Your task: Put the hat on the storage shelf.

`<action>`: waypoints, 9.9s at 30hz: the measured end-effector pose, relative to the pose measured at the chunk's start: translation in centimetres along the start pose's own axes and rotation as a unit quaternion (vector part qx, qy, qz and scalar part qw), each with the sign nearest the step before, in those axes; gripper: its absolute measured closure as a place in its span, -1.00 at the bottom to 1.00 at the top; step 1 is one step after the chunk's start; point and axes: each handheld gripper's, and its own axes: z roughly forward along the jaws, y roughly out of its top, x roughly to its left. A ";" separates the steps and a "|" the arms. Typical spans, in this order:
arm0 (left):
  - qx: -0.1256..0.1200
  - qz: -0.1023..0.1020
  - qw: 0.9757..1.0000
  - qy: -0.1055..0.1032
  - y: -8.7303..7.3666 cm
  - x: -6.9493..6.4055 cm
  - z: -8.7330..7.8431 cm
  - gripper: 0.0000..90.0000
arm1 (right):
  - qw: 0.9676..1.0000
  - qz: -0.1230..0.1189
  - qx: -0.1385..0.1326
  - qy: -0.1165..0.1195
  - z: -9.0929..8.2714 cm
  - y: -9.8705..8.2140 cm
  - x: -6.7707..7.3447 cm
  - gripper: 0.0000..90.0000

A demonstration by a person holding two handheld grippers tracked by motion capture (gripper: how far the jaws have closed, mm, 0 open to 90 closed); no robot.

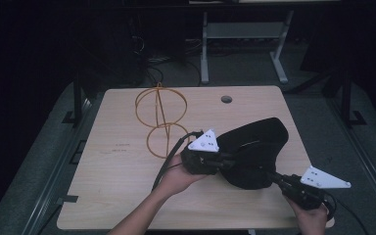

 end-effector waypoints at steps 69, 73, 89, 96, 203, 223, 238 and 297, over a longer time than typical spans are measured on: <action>0.035 -0.069 0.992 0.104 -12.4 0.6 -7.8 -0.16 | 0.994 -0.103 -0.043 0.013 -3.3 14.3 -0.2 0.96; 0.026 -0.077 0.991 0.103 -12.8 0.5 -7.8 -0.17 | 0.993 -0.107 -0.044 0.017 -2.9 15.3 -0.1 0.96; 0.020 -0.070 0.993 0.095 -13.5 -0.1 -7.8 -0.21 | 0.990 -0.119 -0.059 0.043 0.0 20.4 0.7 0.96; 0.019 -0.071 0.993 0.093 -13.7 -0.1 -8.0 -0.23 | 0.989 -0.124 -0.058 0.055 1.9 22.1 1.2 0.96; 0.051 -0.014 0.996 0.071 -13.5 -1.0 -6.2 -0.28 | 0.977 -0.087 0.168 0.100 32.3 33.8 4.4 0.38; 0.034 -0.035 0.996 0.079 -13.9 -0.8 -7.1 -0.31 | 0.984 -0.043 0.114 0.132 27.8 31.9 2.9 0.01; 0.023 -0.052 0.995 0.081 -13.9 -0.7 -7.0 -0.40 | 0.987 -0.023 0.091 0.134 23.7 29.1 1.1 -0.11; 0.039 -0.067 0.992 0.096 -14.4 -0.1 -7.0 -0.50 | 0.990 0.025 0.117 0.080 12.8 18.6 -2.6 -0.43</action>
